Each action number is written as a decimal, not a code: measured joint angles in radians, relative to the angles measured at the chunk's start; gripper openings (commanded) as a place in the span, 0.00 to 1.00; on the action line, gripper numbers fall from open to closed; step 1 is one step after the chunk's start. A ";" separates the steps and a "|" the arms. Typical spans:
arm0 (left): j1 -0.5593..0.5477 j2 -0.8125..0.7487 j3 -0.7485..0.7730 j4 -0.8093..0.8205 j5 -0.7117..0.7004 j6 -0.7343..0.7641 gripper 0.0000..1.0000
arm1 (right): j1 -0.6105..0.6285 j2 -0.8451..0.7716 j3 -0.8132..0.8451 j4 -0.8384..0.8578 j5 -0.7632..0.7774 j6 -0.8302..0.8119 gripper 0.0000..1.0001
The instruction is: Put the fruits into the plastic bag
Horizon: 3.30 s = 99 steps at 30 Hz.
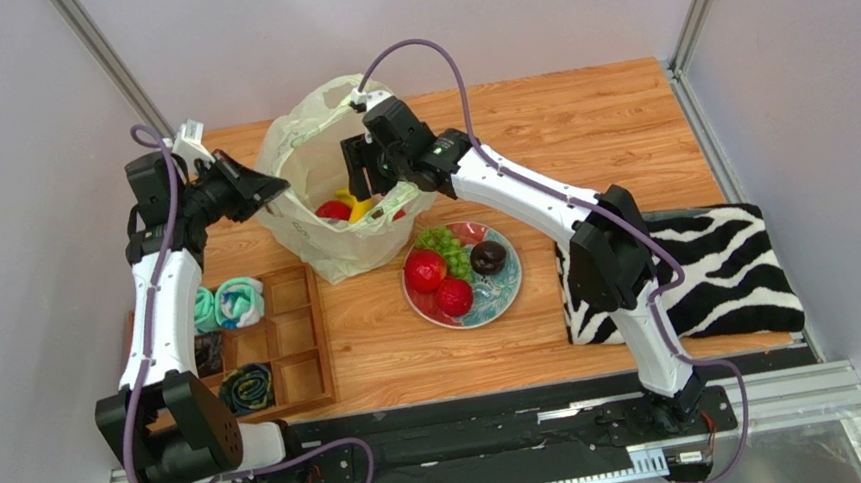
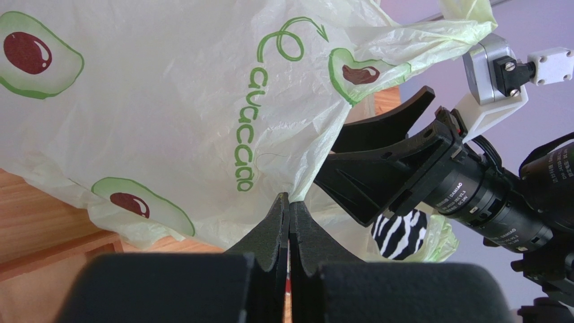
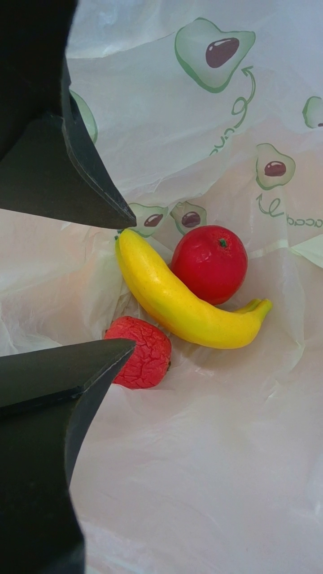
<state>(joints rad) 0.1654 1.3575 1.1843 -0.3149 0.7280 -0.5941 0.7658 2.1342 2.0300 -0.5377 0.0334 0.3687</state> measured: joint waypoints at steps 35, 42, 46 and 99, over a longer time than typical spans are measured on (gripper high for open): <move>0.000 0.000 -0.004 -0.003 0.000 0.001 0.00 | -0.186 -0.726 -0.873 -0.006 0.147 0.071 0.75; 0.000 -0.001 -0.004 -0.008 -0.001 0.005 0.00 | -0.184 -0.572 -0.858 -0.038 0.091 0.128 0.77; 0.000 -0.009 -0.012 -0.010 -0.001 0.005 0.00 | -0.184 -0.517 -0.858 -0.045 0.046 0.142 0.77; 0.000 -0.013 -0.015 -0.010 -0.001 0.005 0.00 | -0.158 -0.708 -0.720 0.048 0.107 0.136 0.30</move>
<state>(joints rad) 0.1650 1.3445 1.1694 -0.3248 0.7273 -0.5896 0.6075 1.4261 1.3102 -0.4896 0.1406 0.5049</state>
